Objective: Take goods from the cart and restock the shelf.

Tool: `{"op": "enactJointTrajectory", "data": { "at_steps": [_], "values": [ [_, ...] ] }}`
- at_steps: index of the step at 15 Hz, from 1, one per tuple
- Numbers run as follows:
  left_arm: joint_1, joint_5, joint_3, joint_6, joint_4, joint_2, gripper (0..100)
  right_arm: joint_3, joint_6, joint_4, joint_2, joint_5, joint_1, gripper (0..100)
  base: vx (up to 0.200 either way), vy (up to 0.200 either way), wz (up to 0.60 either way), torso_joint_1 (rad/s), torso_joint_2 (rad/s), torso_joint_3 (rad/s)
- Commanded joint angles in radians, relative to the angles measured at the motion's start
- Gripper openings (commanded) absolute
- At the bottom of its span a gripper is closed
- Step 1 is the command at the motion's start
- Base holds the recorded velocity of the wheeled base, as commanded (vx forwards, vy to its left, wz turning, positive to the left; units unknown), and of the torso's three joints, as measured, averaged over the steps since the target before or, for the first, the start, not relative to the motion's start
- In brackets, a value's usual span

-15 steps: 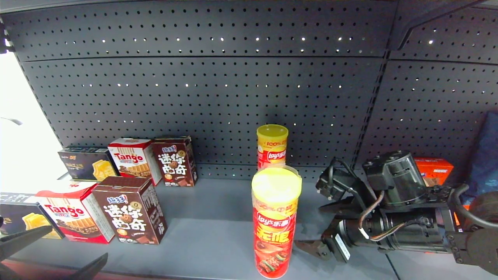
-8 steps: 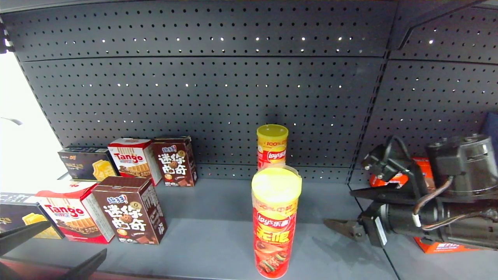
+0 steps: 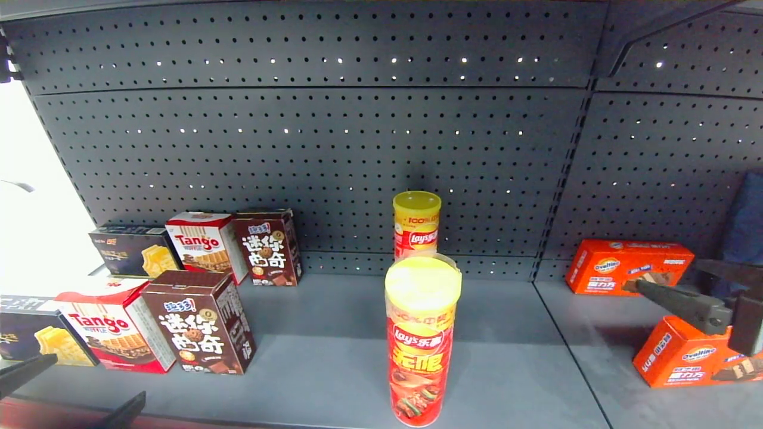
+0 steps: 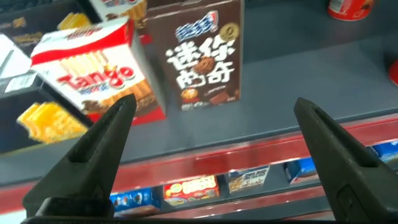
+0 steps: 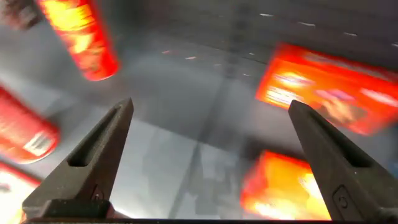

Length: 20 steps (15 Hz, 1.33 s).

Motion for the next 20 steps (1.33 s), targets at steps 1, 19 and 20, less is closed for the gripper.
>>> {"op": "enactJointTrajectory", "data": {
  "at_steps": [1,19,20],
  "values": [
    [0.055,-0.014,0.048,0.0,-0.001,-0.09,100,0.102,0.01,-0.027,-0.178,-0.012,-0.098,100,0.0,0.0,0.0,0.0,0.0,0.0],
    [0.1,0.06,0.283,0.008,0.09,-0.53,100,0.593,-0.03,0.152,-0.963,-0.078,-0.211,100,0.0,0.0,0.0,0.0,0.0,0.0],
    [0.101,0.066,0.283,0.011,0.09,-0.543,100,0.596,-0.027,0.143,-0.962,-0.033,-0.207,100,0.0,0.0,0.0,0.0,0.0,0.0]
  ]
}}
